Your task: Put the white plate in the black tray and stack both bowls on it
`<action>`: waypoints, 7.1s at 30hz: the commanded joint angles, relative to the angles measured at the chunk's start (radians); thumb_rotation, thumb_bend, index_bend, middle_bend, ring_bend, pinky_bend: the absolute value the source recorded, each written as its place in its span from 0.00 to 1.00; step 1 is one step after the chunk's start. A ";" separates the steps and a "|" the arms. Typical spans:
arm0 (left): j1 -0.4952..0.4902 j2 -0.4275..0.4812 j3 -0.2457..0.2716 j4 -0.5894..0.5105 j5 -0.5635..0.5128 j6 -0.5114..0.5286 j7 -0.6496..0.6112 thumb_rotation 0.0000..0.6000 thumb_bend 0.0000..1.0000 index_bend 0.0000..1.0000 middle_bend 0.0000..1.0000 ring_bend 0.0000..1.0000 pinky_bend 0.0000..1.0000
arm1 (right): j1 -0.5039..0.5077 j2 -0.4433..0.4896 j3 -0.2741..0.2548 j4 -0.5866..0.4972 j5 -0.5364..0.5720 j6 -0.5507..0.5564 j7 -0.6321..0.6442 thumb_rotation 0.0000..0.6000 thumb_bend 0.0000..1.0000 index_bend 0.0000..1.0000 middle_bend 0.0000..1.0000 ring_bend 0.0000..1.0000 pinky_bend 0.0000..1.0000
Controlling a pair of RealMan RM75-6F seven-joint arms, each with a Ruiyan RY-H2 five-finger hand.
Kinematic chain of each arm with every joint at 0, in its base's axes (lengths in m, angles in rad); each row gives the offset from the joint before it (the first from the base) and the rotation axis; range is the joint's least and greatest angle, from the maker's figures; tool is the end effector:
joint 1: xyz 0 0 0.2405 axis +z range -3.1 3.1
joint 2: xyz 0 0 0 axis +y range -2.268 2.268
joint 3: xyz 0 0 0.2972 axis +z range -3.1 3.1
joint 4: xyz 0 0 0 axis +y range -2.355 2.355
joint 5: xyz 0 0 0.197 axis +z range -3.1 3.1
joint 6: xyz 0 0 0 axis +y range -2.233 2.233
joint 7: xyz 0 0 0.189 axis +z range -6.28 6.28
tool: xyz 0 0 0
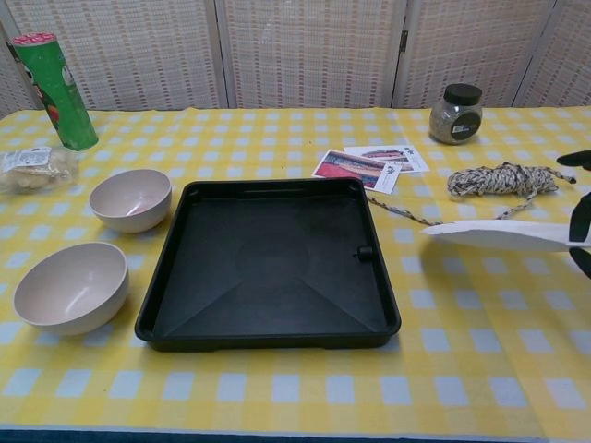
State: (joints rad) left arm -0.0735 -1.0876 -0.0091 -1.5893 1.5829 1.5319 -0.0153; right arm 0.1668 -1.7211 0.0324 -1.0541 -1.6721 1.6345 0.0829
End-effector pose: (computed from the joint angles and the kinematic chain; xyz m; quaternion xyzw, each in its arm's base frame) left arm -0.3370 0.2160 0.1964 -0.6216 -0.3600 -0.3905 0.5757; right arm -0.3064 -0.2474 0.0226 0.6022 -0.3314 0.5121 0.5151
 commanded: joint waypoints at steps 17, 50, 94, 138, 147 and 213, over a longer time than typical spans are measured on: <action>-0.002 0.002 0.001 -0.006 -0.005 -0.009 0.004 1.00 0.27 0.00 0.00 0.00 0.00 | 0.164 0.053 0.040 -0.250 -0.164 -0.058 -0.192 1.00 0.47 0.64 0.16 0.15 0.00; -0.004 0.016 -0.017 0.001 -0.043 -0.016 -0.030 1.00 0.27 0.00 0.00 0.00 0.00 | 0.468 -0.254 0.096 0.013 -0.015 -0.411 -0.189 1.00 0.47 0.44 0.07 0.10 0.00; 0.020 -0.067 0.091 -0.013 0.152 0.005 0.188 1.00 0.27 0.00 0.00 0.00 0.05 | -0.011 0.642 -0.237 -0.626 -0.064 -0.063 -0.164 1.00 0.25 0.00 0.00 0.00 0.00; -0.076 -0.410 0.090 0.307 0.215 -0.035 0.056 1.00 0.35 0.45 1.00 1.00 1.00 | -0.019 0.636 -0.144 -0.635 -0.058 -0.193 -0.145 1.00 0.25 0.00 0.00 0.00 0.00; -0.104 -0.425 0.100 0.281 0.205 -0.090 0.094 1.00 0.36 0.45 1.00 1.00 1.00 | -0.015 0.636 -0.134 -0.631 -0.050 -0.211 -0.132 1.00 0.25 0.00 0.00 0.00 0.00; -0.227 -0.415 0.051 0.147 0.161 -0.148 0.270 1.00 0.44 0.67 1.00 1.00 1.00 | -0.001 0.640 -0.133 -0.634 -0.054 -0.274 -0.131 1.00 0.25 0.00 0.00 0.00 0.00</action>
State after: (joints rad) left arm -0.2844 -1.5205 0.0491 -1.3991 1.7384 1.4019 0.2130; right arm 0.1654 -1.0814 -0.1008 -1.6878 -1.7264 1.3606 -0.0478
